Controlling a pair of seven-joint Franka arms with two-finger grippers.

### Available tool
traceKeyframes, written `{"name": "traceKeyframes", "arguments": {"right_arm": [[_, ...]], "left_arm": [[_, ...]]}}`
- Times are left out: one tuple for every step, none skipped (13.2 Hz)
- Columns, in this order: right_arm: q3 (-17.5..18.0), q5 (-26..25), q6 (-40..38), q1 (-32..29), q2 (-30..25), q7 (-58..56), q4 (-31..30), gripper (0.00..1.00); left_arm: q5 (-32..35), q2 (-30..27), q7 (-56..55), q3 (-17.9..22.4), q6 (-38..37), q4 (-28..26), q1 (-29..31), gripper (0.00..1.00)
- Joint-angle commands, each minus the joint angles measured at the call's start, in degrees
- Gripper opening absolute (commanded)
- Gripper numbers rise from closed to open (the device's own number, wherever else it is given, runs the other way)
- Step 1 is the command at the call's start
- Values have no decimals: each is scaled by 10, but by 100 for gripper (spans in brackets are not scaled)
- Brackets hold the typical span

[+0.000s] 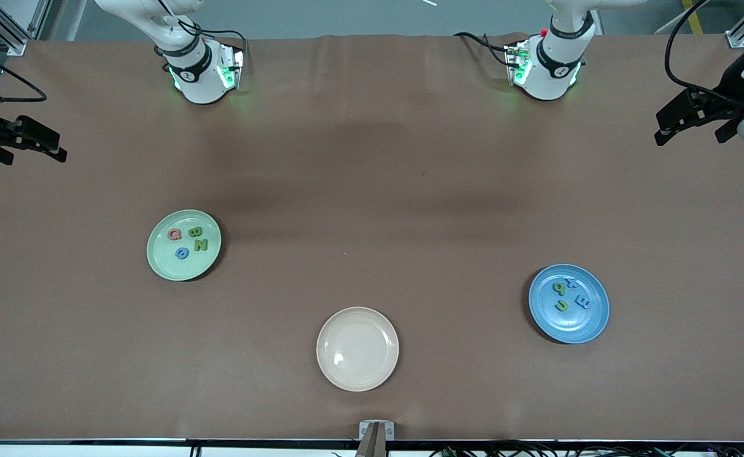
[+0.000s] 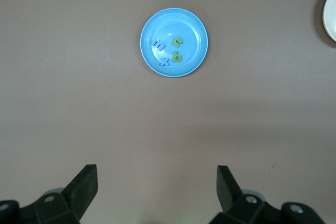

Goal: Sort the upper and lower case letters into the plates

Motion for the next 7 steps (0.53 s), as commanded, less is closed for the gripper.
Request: {"name": "traceKeyframes", "arguments": {"right_arm": [[10,-9,10,-7,-18,0,-23,100],[10,-9,10,-7,-18,0,-23,100],[10,-9,10,-7,-18,0,-23,100],[10,-11,10,-7,-18,0,-23,100],[10,-17,10,-6,-18,0,-23,100],[11,-19,10,-5,-18,0,-23,100],[13,-20,5,-6,-18,0,-24,100]], "left_arm": [[2,0,9,0,-5,5,0,100],[2,0,9,0,-5,5,-1,100],[2,0,11,0,-5,5,0,100],[1,0,11,0,-5,5,1,100],[0,0,11,0,-5,5,1,100],[0,0,10,0,-5,5,1,100],[0,0,8,0,-5,5,1,100]]}}
